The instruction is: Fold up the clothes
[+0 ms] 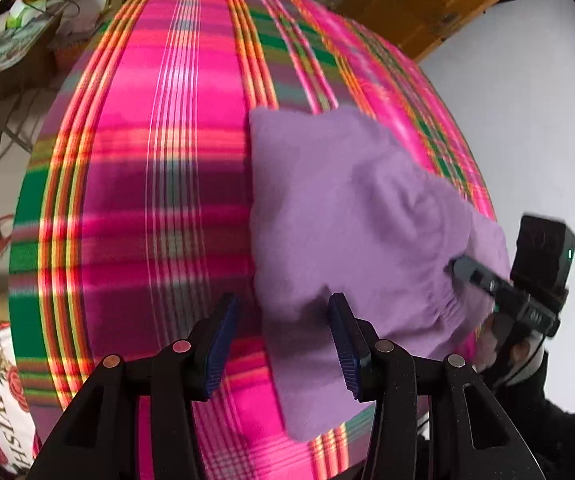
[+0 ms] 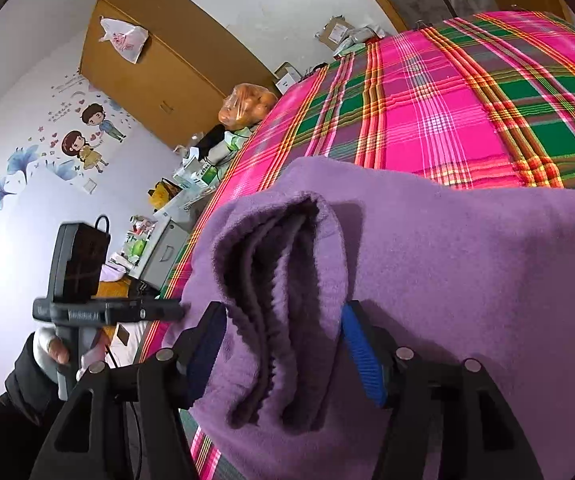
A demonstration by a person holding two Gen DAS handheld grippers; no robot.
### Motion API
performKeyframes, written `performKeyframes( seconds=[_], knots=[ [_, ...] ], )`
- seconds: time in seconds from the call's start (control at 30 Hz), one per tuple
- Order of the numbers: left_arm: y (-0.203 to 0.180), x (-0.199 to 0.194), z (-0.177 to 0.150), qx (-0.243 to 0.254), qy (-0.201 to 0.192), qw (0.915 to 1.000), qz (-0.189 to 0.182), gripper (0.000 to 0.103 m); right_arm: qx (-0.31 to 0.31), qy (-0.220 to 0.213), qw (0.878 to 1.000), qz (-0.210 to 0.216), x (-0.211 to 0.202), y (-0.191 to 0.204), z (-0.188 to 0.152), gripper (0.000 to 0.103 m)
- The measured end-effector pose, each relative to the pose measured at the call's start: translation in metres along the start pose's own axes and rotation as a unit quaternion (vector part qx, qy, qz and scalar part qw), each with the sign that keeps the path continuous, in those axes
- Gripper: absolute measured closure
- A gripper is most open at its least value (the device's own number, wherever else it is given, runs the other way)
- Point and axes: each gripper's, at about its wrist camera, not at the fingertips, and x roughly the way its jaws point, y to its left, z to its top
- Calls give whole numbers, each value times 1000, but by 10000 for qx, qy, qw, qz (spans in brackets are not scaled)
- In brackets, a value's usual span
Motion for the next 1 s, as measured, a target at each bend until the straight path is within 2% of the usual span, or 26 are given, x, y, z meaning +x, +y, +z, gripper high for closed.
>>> performKeyframes(
  seconds=[0.13,0.27,0.37,0.43,0.6,0.63,0.7,0.77,0.93,1.0],
  knots=[
    [-5,2,-9,200,100,9997,-120,54,-54,105,9999,-5,2,5,1,35],
    [-12,5,-16,397,206,9987,-250,54,-319,42,9989,-344,1,7,11,34],
    [-12,3,-23,488,192,9983,-236,54,-211,126,9995,-205,6,1,16,33],
    [-11,3,-26,470,186,9984,-248,54,-397,212,9988,-188,11,6,15,30],
    [-13,3,-32,511,164,9984,-173,54,-516,471,9976,28,17,19,12,30],
    [-14,3,-33,527,159,9984,-147,54,-546,538,9971,6,18,20,10,32],
    [-15,3,-34,526,152,9984,-130,54,-606,672,9959,-36,19,23,6,46],
    [-17,3,-35,522,144,9985,-113,54,-509,742,9958,-179,20,21,6,80],
    [-16,4,-35,503,190,9985,-89,54,-156,592,9976,328,1,25,5,85],
    [-15,3,-36,484,193,9986,-106,54,73,505,9981,357,-7,18,0,85]
  ],
)
